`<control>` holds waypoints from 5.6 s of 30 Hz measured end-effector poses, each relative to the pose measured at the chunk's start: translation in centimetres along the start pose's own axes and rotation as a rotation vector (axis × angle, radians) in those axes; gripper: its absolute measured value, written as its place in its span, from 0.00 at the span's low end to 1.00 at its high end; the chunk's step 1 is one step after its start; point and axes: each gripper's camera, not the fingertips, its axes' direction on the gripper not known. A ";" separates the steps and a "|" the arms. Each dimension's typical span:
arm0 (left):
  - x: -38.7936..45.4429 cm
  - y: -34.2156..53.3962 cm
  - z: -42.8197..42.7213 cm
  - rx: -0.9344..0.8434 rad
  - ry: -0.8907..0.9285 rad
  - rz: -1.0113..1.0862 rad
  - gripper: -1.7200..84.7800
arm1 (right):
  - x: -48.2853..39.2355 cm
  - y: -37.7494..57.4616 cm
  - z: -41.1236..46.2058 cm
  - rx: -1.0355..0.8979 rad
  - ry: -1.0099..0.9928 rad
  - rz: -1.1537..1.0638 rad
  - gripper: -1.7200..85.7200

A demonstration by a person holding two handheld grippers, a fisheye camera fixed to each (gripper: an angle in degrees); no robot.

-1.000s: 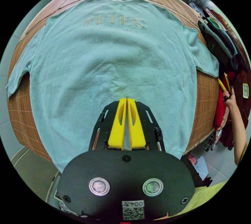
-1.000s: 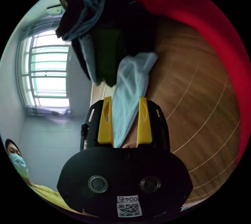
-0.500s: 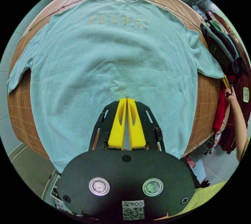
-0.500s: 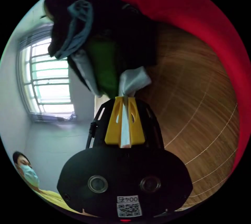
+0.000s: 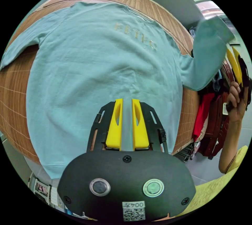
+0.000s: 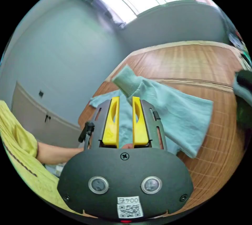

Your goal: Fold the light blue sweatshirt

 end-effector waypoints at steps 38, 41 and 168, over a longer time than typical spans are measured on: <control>-0.2 -4.9 -1.7 0.181 0.061 0.028 0.05 | -4.6 19.1 8.3 -0.278 0.467 0.058 0.15; 1.6 -4.2 -3.3 0.217 0.059 0.088 0.04 | -2.7 19.3 4.3 -0.190 0.531 0.153 0.15; -29.5 13.7 -15.8 0.468 -0.237 -0.465 0.11 | -6.8 15.8 18.5 -0.176 0.664 -0.052 0.19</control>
